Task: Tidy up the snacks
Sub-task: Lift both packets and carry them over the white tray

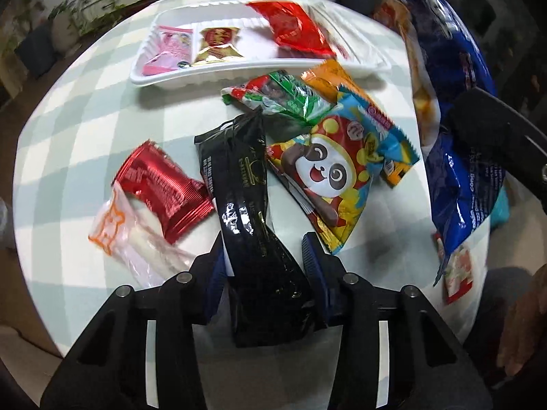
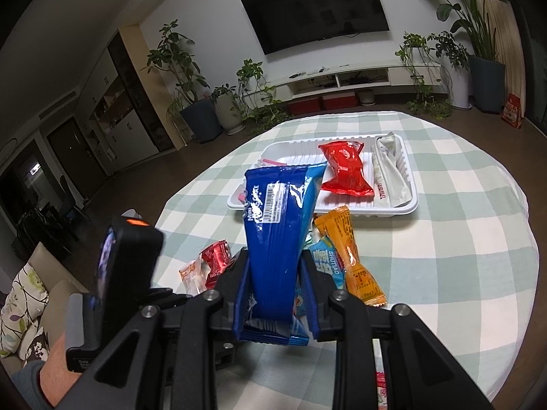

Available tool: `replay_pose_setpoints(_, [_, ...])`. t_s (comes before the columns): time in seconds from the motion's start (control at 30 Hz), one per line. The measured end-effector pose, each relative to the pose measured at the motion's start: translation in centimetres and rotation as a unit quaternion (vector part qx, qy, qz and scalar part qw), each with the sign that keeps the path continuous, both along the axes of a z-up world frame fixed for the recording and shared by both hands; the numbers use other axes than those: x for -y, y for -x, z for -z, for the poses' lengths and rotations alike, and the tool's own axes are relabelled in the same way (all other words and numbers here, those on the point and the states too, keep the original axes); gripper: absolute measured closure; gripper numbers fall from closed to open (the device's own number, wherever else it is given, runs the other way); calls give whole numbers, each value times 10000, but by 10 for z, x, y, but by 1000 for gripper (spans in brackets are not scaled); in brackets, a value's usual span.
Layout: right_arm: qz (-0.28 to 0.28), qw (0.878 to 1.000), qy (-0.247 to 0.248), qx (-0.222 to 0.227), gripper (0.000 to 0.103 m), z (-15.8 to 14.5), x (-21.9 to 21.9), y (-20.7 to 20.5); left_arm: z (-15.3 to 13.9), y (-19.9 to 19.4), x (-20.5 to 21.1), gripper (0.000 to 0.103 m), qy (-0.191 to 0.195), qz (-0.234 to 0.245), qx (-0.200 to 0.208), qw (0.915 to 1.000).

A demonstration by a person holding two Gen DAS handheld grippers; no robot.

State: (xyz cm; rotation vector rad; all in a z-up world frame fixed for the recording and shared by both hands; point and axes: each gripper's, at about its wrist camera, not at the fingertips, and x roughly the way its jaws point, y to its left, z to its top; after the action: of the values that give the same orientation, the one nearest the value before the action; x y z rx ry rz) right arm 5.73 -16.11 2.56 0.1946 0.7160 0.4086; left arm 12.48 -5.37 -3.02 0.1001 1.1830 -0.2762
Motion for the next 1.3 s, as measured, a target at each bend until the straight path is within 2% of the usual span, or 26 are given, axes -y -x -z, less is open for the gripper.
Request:
replay_pose_setpoints(0.1, [4, 10000, 15, -40, 73, 1, 0, -1, -1, -9, 1, 59, -30, -1, -113, 9999])
replay_pose_setpoints(0.2, [6, 10000, 16, -28, 73, 2, 0, -1, 0, -9, 0, 59, -10, -41, 33, 10000])
replay_pose_setpoints(0.37, [7, 10000, 13, -73, 73, 3, 0, -1, 1, -1, -5, 69, 127, -93, 250, 9996])
replay_pose_setpoints(0.43, [12, 10000, 22, -73, 73, 4, 0, -2, 0, 2, -10, 78, 205, -137, 289, 9993])
replay_pose_setpoints(0.77, [37, 9999, 48, -136, 73, 9, 1, -3, -3, 21, -24, 82, 656, -199, 362, 9970])
replay_pose_setpoints(1.0, [100, 9999, 13, -130, 73, 11, 2, -3, -14, 42, -47, 82, 1337, -391, 443, 9893])
replay_pose_setpoints(1.17, [137, 9997, -171, -94, 73, 9, 7, -3, -23, 54, -68, 82, 1920, -544, 506, 9786])
replay_pose_setpoints(1.3, [206, 9990, -376, -148, 73, 9, 15, -5, -37, 57, -80, 82, 2170, -615, 642, 9721])
